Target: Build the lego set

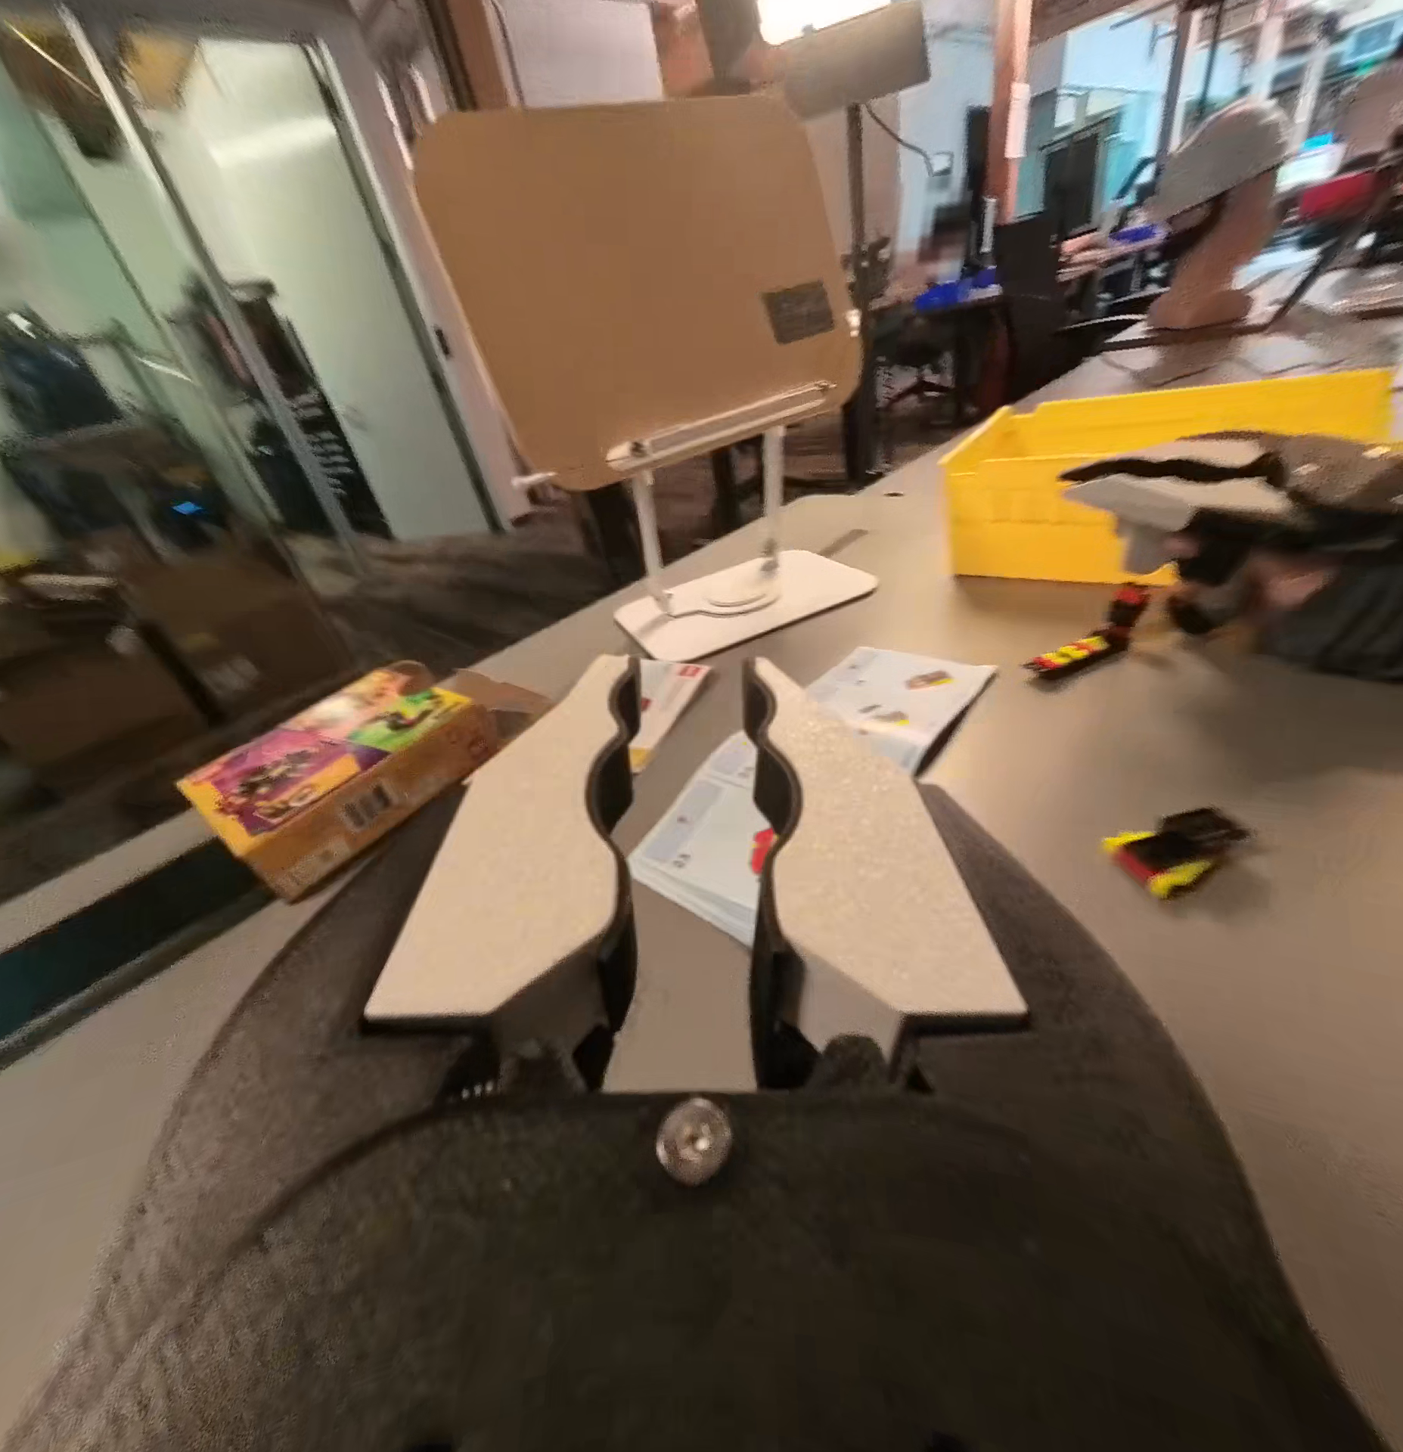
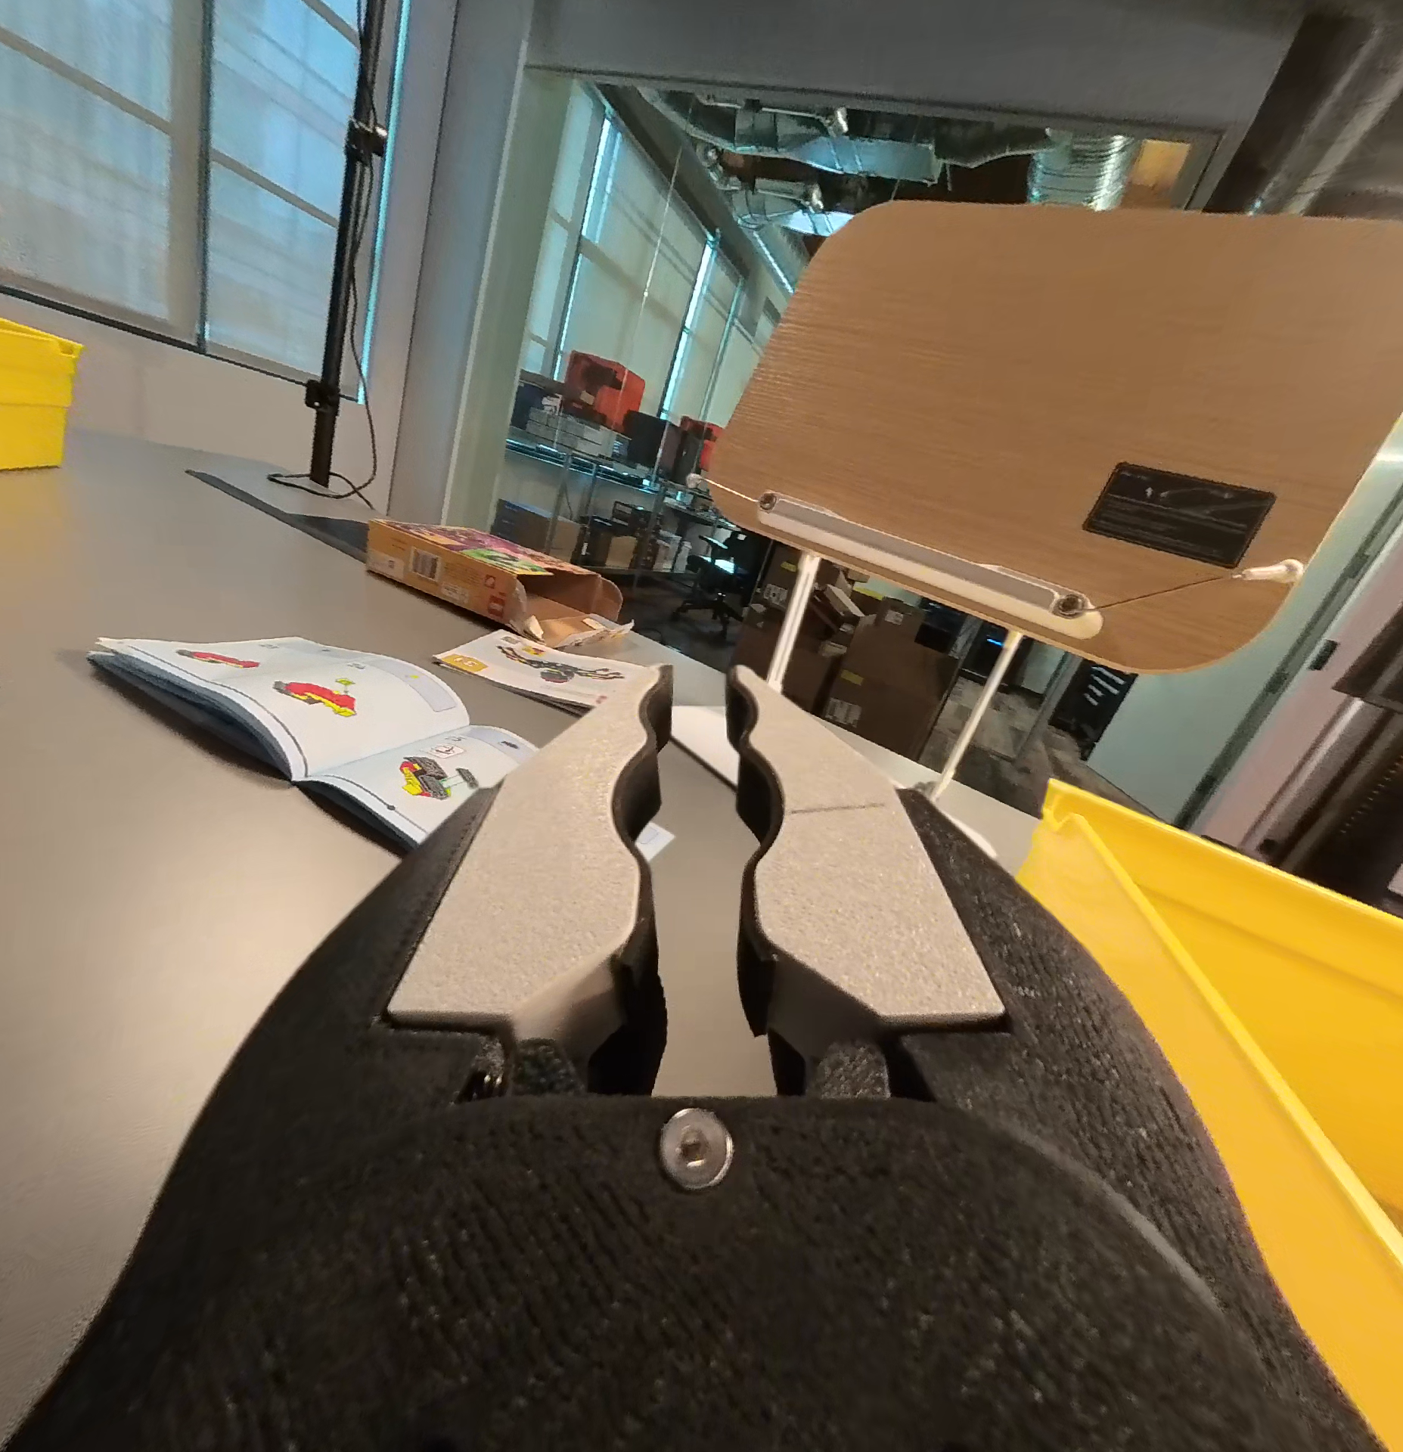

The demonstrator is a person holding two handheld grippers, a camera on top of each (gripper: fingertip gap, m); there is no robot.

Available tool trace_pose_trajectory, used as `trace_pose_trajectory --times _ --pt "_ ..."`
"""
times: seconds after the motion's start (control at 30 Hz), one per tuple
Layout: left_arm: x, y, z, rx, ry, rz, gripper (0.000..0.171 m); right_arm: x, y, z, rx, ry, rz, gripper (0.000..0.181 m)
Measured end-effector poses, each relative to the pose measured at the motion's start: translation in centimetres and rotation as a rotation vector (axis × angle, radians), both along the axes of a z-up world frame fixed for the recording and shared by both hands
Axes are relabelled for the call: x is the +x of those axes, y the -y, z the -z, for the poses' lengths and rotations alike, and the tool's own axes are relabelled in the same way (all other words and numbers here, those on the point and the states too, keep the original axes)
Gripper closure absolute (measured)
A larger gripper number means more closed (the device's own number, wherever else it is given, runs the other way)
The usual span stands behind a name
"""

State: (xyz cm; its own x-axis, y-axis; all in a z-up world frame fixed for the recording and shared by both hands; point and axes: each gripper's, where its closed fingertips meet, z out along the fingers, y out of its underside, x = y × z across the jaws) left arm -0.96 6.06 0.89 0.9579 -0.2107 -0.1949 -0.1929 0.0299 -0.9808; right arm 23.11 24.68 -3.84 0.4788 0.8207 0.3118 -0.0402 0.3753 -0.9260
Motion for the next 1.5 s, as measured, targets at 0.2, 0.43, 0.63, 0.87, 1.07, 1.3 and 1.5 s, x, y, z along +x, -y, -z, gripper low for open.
trace_pose_trajectory --times 0.2,0.43,0.63,0.87,1.07,1.3,1.5 --pt "-7.4 5.4 -2.8 -0.187 -0.025 -0.316 0.148 -0.2 0.5 0.0 0.046 0.025 0.001 0.170" --pt "-22.3 13.1 2.2 -0.600 0.215 -0.695 0.156 -0.3 0.7 0.0 0.041 0.022 -0.016 0.170" --pt "-28.9 16.2 10.4 -1.017 0.562 -0.777 0.171 -0.4 0.7 0.1 0.026 0.018 -0.029 0.170" --pt "-31.9 19.3 14.7 -1.284 0.545 -0.951 0.162 -0.5 0.6 0.3 0.008 0.023 -0.042 0.171" --pt "-33.1 20.1 15.6 -1.298 0.553 -1.000 0.158 -0.6 0.6 0.4 0.005 0.025 -0.045 0.171" --pt "-33.5 20.2 16.2 -1.277 0.539 -0.999 0.165 -0.6 0.6 0.5 0.004 0.031 -0.048 0.171" --pt "-33.6 18.0 13.6 -1.119 0.345 -0.973 0.165 -0.7 0.7 0.5 0.007 0.035 -0.049 0.171"
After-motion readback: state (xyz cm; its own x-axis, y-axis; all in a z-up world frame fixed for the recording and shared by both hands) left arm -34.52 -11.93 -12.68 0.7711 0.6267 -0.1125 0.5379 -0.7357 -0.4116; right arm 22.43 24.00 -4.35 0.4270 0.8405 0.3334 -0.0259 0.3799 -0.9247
